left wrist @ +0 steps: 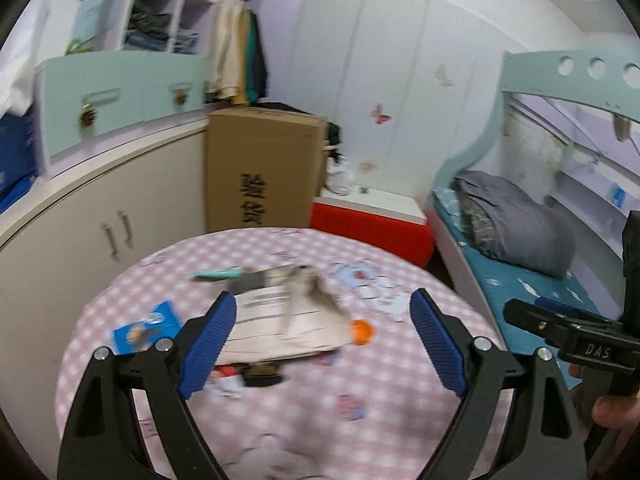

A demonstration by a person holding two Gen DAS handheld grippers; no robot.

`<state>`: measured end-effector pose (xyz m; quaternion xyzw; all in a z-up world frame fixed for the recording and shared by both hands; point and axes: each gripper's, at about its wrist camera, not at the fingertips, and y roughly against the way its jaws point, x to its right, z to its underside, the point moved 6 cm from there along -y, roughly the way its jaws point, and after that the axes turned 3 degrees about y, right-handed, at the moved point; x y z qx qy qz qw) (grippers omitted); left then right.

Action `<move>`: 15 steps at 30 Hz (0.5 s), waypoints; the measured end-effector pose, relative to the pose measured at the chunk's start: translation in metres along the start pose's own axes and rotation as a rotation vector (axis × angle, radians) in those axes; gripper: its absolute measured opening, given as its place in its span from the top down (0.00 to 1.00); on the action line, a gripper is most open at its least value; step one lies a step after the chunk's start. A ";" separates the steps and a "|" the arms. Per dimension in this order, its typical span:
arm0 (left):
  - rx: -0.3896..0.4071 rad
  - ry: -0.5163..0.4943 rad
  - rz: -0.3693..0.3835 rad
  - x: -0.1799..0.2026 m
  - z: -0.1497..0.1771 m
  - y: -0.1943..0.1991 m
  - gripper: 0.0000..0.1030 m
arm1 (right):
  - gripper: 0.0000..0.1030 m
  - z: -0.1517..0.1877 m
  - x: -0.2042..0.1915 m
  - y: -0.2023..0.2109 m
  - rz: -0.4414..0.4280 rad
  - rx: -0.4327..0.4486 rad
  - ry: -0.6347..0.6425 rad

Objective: Collect trash
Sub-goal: 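Move both tools back over the table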

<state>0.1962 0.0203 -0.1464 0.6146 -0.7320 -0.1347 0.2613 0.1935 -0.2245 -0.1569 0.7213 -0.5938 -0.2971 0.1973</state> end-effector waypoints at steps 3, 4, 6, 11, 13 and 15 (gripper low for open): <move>-0.003 0.017 -0.043 -0.029 0.002 -0.004 0.16 | 0.06 0.001 -0.016 -0.019 -0.011 -0.033 0.031; -0.006 0.022 -0.058 -0.038 0.003 -0.005 0.16 | 0.06 0.002 -0.021 -0.025 -0.013 -0.044 0.043; -0.013 0.034 -0.087 -0.058 0.005 -0.009 0.16 | 0.06 0.006 -0.028 -0.038 -0.015 -0.066 0.065; -0.045 0.031 -0.176 -0.101 0.013 -0.026 0.16 | 0.06 0.017 -0.036 -0.068 0.001 -0.123 0.106; -0.064 0.032 -0.193 -0.114 0.017 -0.033 0.16 | 0.06 0.021 -0.037 -0.082 0.008 -0.149 0.117; -0.095 0.035 -0.195 -0.128 0.023 -0.042 0.16 | 0.06 0.025 -0.037 -0.096 0.016 -0.175 0.135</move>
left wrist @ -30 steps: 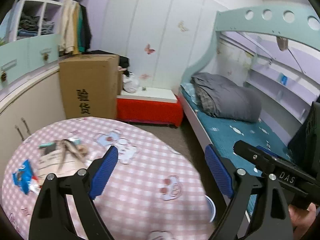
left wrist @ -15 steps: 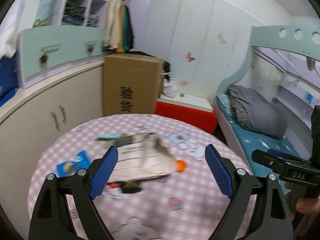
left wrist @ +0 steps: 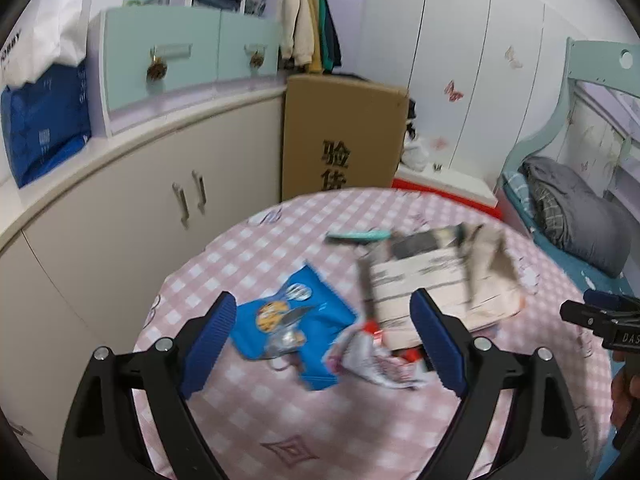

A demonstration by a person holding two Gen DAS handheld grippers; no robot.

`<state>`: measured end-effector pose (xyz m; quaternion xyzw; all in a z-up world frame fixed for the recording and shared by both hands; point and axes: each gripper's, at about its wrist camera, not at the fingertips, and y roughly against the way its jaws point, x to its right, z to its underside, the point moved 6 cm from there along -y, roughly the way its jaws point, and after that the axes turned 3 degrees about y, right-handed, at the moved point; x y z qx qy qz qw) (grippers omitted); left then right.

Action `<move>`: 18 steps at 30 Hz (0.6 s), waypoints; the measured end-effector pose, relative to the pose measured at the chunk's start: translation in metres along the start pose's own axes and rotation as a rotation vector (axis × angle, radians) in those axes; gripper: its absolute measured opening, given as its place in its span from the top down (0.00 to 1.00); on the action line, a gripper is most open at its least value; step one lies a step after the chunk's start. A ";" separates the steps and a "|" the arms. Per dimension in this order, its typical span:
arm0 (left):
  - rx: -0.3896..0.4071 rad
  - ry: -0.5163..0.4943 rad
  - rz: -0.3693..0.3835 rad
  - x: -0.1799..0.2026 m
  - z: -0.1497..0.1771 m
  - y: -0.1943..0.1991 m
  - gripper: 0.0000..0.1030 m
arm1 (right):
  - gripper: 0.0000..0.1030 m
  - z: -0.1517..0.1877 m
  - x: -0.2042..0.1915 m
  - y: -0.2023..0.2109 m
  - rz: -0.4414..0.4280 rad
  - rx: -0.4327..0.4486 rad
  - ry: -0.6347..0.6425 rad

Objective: Collect trash
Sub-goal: 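Move both tools back over the table, then grasp the blue cookie packet with the left tool while the right grasps the orange lid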

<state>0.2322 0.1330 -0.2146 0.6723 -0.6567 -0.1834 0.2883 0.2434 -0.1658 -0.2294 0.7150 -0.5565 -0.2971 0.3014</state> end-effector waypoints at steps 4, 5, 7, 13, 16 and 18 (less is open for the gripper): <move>-0.053 -0.001 -0.002 -0.020 0.008 -0.019 0.16 | 0.12 0.001 -0.003 -0.026 0.004 -0.045 0.044; -0.061 -0.010 -0.008 -0.023 0.010 -0.023 0.16 | 0.17 0.001 -0.004 -0.031 0.000 -0.054 0.052; -0.078 -0.041 -0.011 -0.025 0.011 -0.030 0.16 | 0.21 -0.001 -0.009 -0.042 -0.009 -0.070 0.073; -0.134 -0.043 0.015 -0.023 0.008 -0.048 0.16 | 0.21 -0.009 -0.018 -0.065 0.010 -0.077 0.123; -0.177 -0.060 0.029 -0.017 0.011 -0.058 0.33 | 0.31 -0.014 -0.021 -0.069 0.018 -0.067 0.148; -0.192 -0.065 0.050 -0.013 0.013 -0.061 0.51 | 0.52 -0.015 -0.026 -0.069 0.020 -0.053 0.177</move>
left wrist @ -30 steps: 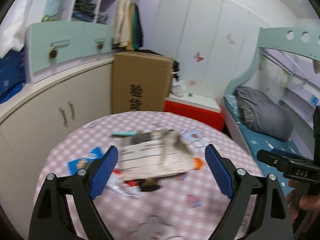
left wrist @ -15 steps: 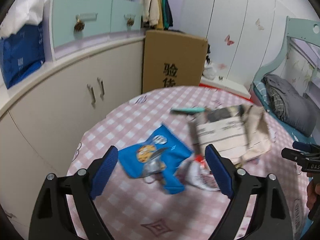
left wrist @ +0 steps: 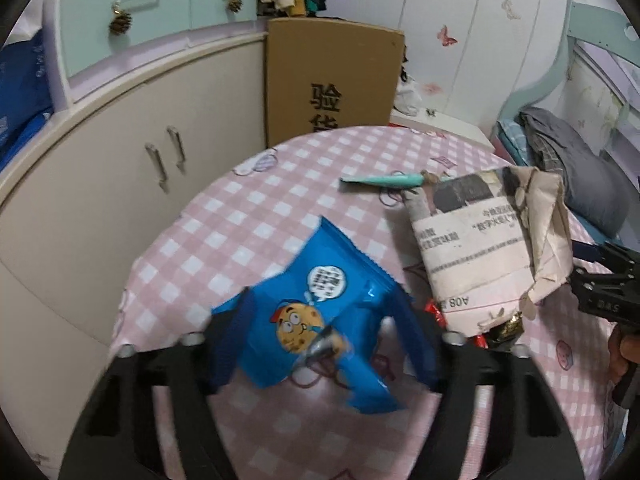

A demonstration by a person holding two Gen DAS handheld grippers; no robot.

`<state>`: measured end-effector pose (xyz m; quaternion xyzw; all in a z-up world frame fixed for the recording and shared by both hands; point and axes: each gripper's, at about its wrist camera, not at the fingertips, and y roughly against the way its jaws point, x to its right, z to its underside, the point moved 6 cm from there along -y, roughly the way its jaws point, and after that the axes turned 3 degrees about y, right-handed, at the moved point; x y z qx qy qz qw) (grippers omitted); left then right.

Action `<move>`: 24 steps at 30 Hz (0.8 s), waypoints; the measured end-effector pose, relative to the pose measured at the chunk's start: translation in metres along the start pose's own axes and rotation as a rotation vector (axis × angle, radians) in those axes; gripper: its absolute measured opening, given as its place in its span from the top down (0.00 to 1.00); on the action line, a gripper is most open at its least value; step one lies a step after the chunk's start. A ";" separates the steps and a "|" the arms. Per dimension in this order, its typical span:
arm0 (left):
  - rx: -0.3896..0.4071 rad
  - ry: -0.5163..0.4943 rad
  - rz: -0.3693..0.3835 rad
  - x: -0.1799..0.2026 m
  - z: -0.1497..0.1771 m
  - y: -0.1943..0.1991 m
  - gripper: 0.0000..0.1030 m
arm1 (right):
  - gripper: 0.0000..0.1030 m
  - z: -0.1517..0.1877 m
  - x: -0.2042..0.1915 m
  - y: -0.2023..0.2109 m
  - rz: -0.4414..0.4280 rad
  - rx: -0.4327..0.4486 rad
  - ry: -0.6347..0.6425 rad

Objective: Collect trash
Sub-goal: 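Grasp the blue cookie packet with the left tool while the right grasps the orange lid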

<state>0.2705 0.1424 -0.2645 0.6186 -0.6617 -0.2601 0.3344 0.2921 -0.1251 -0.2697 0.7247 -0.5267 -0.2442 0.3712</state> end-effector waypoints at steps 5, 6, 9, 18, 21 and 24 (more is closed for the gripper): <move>-0.001 0.018 0.037 0.001 0.002 0.002 0.94 | 0.72 0.004 -0.003 0.007 -0.032 0.023 -0.008; 0.003 0.025 0.045 0.001 0.003 0.004 0.96 | 0.72 0.007 -0.001 0.010 -0.052 0.027 -0.034; 0.018 0.048 0.047 -0.002 0.008 0.011 0.98 | 0.72 0.018 0.008 0.023 -0.063 0.039 -0.077; 0.036 0.093 0.041 -0.002 0.025 0.036 0.99 | 0.72 0.043 0.041 0.066 -0.069 0.081 -0.176; 0.043 0.080 0.009 0.000 0.029 0.043 0.96 | 0.72 0.050 0.047 0.077 -0.070 0.091 -0.188; 0.046 0.062 -0.030 -0.004 0.032 0.050 0.41 | 0.72 0.055 0.051 0.084 -0.070 0.095 -0.195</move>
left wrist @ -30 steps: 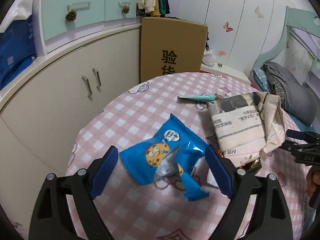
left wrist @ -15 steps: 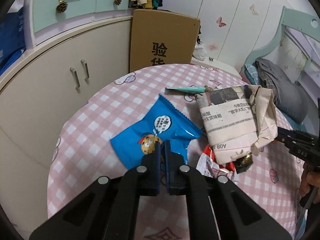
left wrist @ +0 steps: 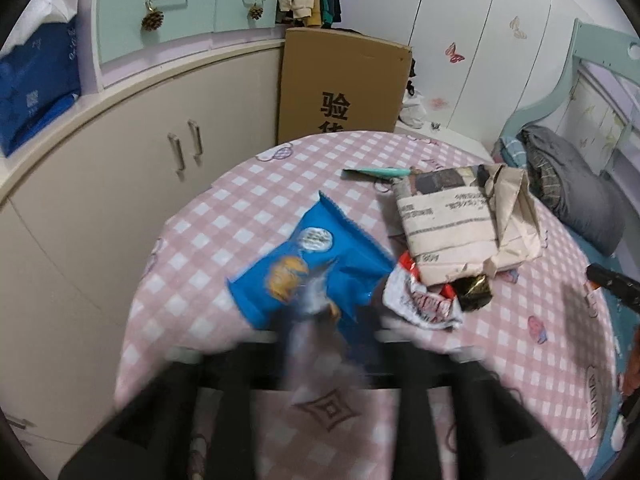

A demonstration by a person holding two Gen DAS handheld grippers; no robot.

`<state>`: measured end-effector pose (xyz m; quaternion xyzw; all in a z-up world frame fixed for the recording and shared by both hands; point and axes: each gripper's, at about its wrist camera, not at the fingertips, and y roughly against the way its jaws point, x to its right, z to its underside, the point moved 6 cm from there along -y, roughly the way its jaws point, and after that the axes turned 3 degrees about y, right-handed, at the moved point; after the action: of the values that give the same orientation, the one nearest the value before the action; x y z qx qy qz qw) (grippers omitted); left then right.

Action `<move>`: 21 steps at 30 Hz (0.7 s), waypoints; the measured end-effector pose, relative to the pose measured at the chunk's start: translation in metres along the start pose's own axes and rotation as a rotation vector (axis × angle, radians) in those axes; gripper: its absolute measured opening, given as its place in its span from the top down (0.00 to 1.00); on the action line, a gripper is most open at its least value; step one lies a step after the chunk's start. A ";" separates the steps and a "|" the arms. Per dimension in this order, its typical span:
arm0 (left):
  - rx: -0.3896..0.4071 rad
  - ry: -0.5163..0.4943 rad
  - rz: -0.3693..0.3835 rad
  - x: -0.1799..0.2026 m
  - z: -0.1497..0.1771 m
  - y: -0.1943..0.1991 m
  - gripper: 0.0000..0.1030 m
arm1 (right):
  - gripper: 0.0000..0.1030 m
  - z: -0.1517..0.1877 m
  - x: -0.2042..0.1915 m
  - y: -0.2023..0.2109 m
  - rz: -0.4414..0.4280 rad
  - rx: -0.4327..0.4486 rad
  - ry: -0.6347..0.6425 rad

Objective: Collect trash
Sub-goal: 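Grasp the blue cookie packet with the left tool while the right grasps the orange lid, then carry the blue cookie packet in the left tool to the bin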

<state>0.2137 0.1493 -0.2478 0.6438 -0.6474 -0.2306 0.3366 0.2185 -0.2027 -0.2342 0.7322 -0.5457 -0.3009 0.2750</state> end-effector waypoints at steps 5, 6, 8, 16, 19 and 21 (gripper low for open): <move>0.034 -0.024 0.007 -0.010 0.001 0.014 0.31 | 0.72 0.005 0.004 0.006 0.002 0.002 -0.014; 0.036 -0.028 0.006 -0.013 -0.002 0.013 0.31 | 0.72 0.005 0.003 0.006 0.001 0.002 -0.017; 0.044 -0.027 0.006 -0.019 -0.006 0.013 0.31 | 0.72 0.005 0.002 0.005 0.000 0.000 -0.017; -0.007 -0.147 -0.018 -0.024 -0.017 -0.020 0.20 | 0.72 0.007 -0.004 0.001 -0.007 -0.013 -0.006; -0.088 -0.176 0.000 -0.023 -0.013 -0.040 0.20 | 0.72 0.007 -0.004 -0.001 -0.010 -0.016 -0.011; -0.100 -0.164 0.050 -0.022 -0.015 -0.043 0.27 | 0.72 0.008 -0.003 -0.001 -0.009 -0.017 -0.011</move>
<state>0.2528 0.1701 -0.2724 0.5889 -0.6762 -0.3064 0.3197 0.2127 -0.1998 -0.2396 0.7306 -0.5413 -0.3107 0.2770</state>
